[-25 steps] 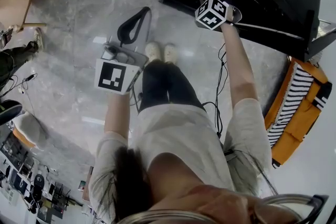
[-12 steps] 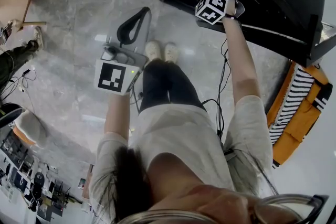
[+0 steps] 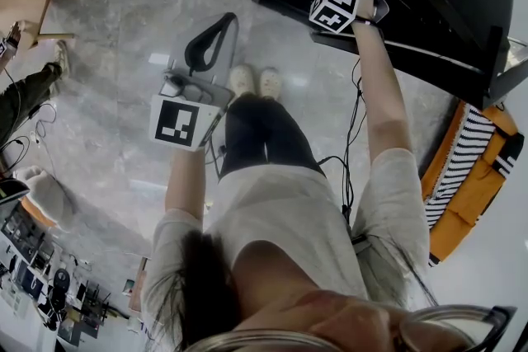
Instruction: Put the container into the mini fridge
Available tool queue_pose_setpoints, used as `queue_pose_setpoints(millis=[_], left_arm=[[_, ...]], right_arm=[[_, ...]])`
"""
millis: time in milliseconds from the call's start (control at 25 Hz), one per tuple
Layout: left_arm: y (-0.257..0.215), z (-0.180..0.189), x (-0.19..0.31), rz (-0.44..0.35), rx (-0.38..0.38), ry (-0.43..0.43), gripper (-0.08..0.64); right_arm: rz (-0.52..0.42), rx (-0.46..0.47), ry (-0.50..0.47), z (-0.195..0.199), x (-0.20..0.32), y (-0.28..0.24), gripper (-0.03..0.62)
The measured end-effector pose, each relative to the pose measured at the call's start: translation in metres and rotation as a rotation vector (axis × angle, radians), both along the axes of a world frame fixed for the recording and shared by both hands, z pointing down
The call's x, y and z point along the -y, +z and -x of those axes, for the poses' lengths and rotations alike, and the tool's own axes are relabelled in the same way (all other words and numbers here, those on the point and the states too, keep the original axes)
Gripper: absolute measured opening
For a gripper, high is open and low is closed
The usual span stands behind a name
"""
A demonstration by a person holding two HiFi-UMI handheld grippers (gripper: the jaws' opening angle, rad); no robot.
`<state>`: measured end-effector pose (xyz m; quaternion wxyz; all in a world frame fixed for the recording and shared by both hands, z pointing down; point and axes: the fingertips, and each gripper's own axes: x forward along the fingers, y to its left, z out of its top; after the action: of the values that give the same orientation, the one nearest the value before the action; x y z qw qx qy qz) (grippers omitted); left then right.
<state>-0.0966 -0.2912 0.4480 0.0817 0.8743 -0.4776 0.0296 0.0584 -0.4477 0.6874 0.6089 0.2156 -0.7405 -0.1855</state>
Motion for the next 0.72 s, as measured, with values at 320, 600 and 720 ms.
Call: queue_pose_setpoints(millis=[320,600,720], left_arm=[[0.002,0.003,-0.002,0.006,0.011,-0.017,0.002],[0.002,0.004,-0.003,0.008,0.018,-0.033,0.002],[0.002,0.004,-0.004,0.009,0.024,-0.038,0.002]], right_arm=[[-0.022,-0.008,0.016,-0.001,0.01,0.003,0.043],[-0.038,-0.005,0.039,-0.001,0.017,0.004,0.052],[-0.049,0.0,0.052,-0.002,0.019,0.004,0.066]])
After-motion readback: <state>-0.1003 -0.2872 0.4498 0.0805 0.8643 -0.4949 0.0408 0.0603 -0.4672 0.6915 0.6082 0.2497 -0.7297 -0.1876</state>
